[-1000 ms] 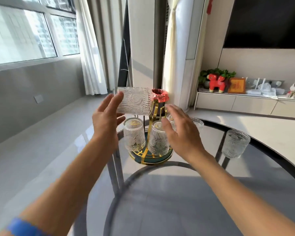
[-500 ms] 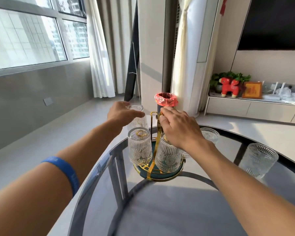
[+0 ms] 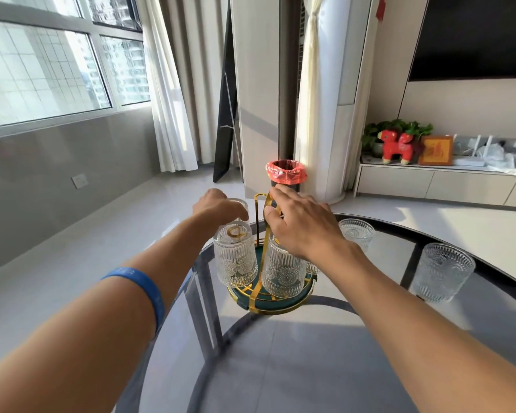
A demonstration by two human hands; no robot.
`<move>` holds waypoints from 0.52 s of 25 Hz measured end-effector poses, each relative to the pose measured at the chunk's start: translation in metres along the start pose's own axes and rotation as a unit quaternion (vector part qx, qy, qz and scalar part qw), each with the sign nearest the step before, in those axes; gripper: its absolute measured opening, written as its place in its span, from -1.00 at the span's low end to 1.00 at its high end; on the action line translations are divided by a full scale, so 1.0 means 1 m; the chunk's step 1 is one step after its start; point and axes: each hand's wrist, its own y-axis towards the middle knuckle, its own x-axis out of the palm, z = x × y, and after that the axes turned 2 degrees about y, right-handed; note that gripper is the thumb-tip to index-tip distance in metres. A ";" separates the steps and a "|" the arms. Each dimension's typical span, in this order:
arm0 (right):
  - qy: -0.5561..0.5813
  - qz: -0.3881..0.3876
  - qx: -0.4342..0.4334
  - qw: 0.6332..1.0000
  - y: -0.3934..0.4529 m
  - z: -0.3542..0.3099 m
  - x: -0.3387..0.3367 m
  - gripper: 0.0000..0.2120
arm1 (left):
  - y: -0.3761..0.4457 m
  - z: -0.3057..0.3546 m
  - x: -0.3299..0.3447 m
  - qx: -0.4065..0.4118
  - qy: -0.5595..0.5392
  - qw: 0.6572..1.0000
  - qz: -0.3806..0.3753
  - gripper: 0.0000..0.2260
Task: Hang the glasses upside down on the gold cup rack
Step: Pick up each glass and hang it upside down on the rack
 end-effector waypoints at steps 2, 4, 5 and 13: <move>0.028 -0.022 0.001 0.999 -0.004 0.004 -0.002 -0.45 | -0.009 0.003 0.002 0.003 -0.013 1.000 0.019 -0.45; 0.107 0.036 -0.013 0.994 -0.022 0.014 -0.004 -0.46 | -0.030 0.006 -0.002 0.053 -0.043 0.992 0.104 -0.37; 0.152 0.094 -0.008 0.984 -0.040 0.023 -0.002 -0.48 | -0.047 0.006 -0.002 0.113 -0.051 0.979 0.162 -0.40; 0.303 0.159 0.300 0.890 -0.205 0.115 0.058 -0.64 | -0.204 -0.034 0.115 0.473 0.082 0.877 0.000 -0.56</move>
